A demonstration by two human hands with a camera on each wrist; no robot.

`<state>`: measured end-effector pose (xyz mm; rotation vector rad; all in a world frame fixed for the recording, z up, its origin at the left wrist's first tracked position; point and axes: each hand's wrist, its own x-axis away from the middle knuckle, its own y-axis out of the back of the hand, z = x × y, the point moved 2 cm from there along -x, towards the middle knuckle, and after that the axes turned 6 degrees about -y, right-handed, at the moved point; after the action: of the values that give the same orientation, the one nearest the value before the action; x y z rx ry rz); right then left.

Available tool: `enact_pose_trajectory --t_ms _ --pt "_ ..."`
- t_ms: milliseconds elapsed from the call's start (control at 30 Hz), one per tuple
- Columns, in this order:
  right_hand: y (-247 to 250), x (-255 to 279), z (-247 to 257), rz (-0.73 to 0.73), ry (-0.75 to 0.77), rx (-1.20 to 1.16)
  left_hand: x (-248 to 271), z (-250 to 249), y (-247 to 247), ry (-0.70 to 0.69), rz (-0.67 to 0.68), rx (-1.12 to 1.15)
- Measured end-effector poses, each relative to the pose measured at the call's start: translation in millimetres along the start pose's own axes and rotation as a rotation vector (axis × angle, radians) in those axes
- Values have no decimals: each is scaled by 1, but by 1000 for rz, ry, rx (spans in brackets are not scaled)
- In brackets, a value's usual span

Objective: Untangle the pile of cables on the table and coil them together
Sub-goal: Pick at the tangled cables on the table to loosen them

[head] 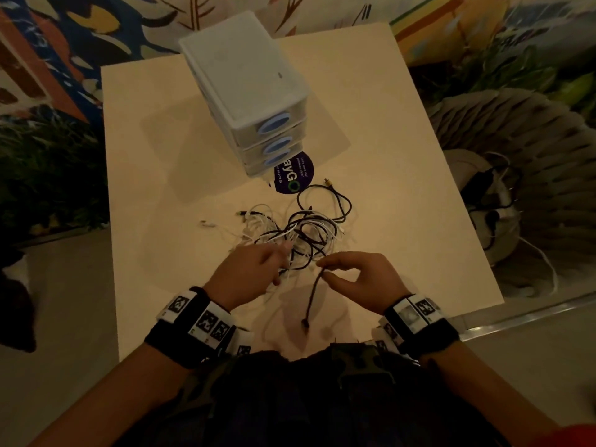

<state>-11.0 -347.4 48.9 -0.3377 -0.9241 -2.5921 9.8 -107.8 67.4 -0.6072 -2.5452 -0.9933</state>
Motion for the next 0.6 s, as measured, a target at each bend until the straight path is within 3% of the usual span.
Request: enact_pose_trajectory --t_ms 67,167,400,600 --pt "-5 1 2 7 25 27 -3 -2 -15 53 126 4" --pt "-12 1 3 8 55 32 -8 -2 -33 23 185 9" --pt "-26 1 2 60 94 31 -28 4 -45 126 110 269" --pt "-27 -4 1 58 147 34 -38 7 -43 -18 71 187"
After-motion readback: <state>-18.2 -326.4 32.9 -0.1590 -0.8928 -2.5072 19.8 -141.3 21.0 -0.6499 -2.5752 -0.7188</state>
